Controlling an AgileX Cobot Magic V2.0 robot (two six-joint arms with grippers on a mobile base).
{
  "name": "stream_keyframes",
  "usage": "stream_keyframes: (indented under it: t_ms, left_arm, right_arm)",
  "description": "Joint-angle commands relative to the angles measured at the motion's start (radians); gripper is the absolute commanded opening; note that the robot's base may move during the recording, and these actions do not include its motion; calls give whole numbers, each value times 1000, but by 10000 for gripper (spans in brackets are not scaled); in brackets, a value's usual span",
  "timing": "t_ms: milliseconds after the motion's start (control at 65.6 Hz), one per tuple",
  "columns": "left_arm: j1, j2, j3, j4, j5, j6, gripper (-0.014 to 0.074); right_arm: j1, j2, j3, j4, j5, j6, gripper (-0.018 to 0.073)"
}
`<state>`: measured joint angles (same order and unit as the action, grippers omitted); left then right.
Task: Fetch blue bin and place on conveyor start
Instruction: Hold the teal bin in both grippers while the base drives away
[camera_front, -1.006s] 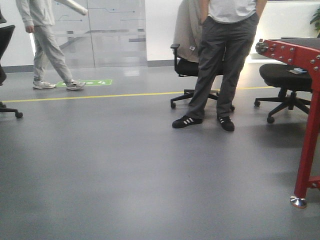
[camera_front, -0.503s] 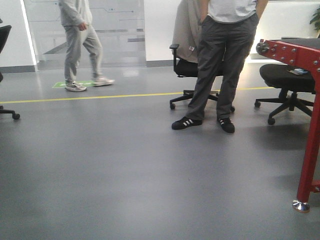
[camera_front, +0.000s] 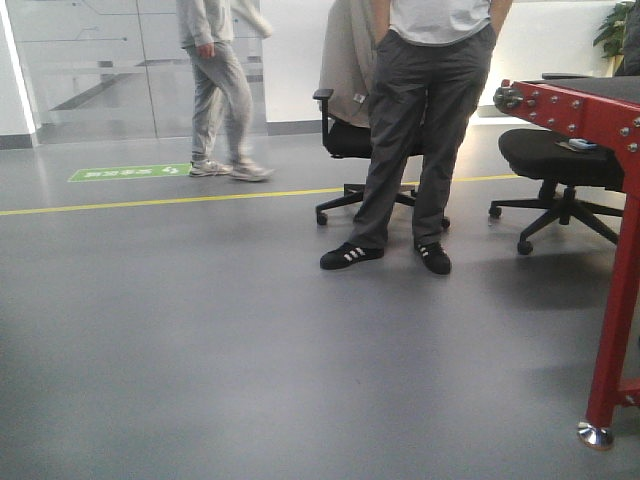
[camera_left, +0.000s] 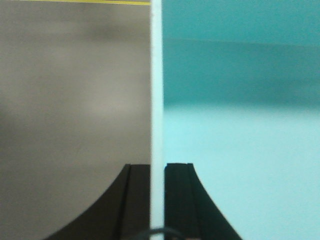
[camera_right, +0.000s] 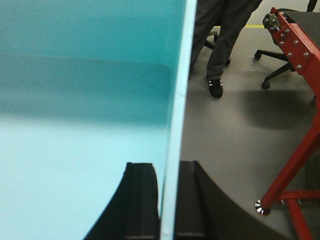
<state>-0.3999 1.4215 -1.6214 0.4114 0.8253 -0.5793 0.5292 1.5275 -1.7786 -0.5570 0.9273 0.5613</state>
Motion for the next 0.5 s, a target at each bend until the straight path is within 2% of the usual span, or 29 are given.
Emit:
stream_keyframes:
  t_ms: [0,488]
  left_arm:
    - [-17,-8,-8,-27,-83,2,-111]
    - [-17,-8,-8,-27,-83,2,-111]
  right_arm:
    - [14,-3,-4,10,-90,-13,-154]
    - [14,-3,-4,10,-92,-13,-154]
